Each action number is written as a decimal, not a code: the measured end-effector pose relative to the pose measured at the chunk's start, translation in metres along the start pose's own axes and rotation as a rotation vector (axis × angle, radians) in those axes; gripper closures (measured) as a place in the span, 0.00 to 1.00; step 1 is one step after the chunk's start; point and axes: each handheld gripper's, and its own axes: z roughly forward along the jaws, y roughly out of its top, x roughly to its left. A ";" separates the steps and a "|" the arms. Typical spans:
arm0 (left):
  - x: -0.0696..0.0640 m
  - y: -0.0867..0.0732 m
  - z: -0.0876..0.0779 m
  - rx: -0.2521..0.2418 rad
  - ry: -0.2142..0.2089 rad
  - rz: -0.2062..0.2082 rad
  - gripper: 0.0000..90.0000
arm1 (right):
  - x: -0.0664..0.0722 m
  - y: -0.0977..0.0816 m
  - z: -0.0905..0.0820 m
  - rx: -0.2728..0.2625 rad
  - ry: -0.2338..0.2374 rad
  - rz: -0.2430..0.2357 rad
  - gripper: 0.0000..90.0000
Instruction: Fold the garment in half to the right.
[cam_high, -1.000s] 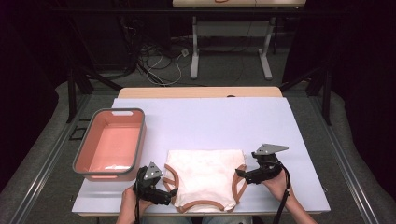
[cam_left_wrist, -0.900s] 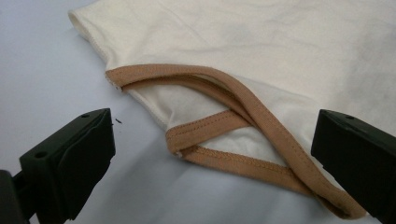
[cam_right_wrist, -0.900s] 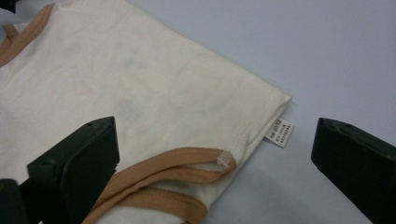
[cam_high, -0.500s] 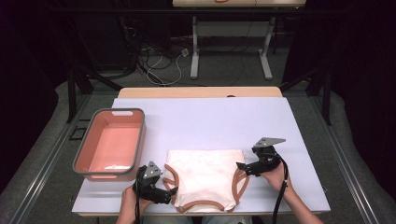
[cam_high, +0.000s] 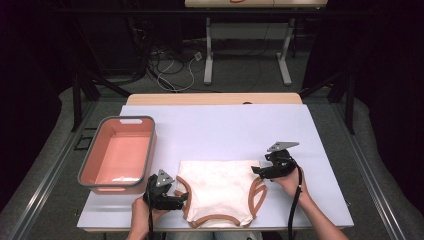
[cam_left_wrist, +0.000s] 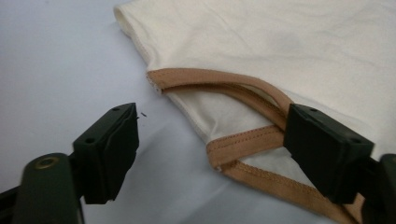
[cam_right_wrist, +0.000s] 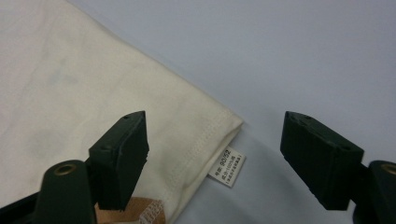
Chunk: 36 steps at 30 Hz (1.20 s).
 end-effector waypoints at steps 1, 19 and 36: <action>0.000 0.000 0.000 0.000 0.006 -0.002 0.27 | 0.001 0.000 0.001 -0.008 0.000 0.000 0.31; -0.002 -0.003 -0.001 0.027 -0.047 0.039 0.71 | 0.007 0.000 0.011 0.009 -0.022 -0.034 0.70; 0.001 -0.002 0.002 0.007 -0.050 0.017 0.96 | 0.005 -0.004 0.011 -0.004 0.001 -0.001 0.93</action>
